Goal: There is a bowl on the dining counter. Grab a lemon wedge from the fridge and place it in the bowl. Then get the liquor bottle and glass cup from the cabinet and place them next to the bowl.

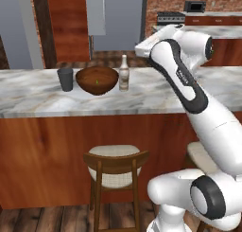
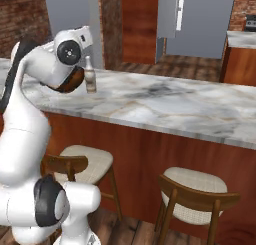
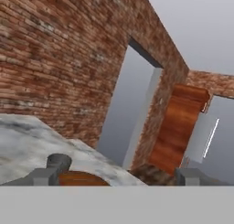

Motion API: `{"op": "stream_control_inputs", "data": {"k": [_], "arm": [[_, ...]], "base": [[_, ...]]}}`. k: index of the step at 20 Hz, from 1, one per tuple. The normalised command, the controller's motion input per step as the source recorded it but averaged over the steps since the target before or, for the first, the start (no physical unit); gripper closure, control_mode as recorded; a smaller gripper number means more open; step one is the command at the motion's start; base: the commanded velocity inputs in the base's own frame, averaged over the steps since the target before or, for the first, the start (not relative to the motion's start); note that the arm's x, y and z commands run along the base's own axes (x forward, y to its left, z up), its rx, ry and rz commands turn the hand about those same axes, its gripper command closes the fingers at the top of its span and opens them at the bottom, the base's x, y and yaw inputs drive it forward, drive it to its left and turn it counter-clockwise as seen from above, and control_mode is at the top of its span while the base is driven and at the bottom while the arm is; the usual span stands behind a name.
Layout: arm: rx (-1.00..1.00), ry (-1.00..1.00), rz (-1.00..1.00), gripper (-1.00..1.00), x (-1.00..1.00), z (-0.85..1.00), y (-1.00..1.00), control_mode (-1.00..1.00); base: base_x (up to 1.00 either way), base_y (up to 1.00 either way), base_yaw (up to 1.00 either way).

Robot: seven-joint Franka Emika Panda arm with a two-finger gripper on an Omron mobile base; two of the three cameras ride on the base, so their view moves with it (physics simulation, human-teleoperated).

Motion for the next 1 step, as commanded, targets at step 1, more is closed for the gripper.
{"op": "stream_control_inputs", "data": {"k": [1], "arm": [[-0.13, 0.03, 0.0, -1.0, -1.0, -0.06, -0.22, -1.0]], "base": [[0.0, 0.0, 0.0]]}}
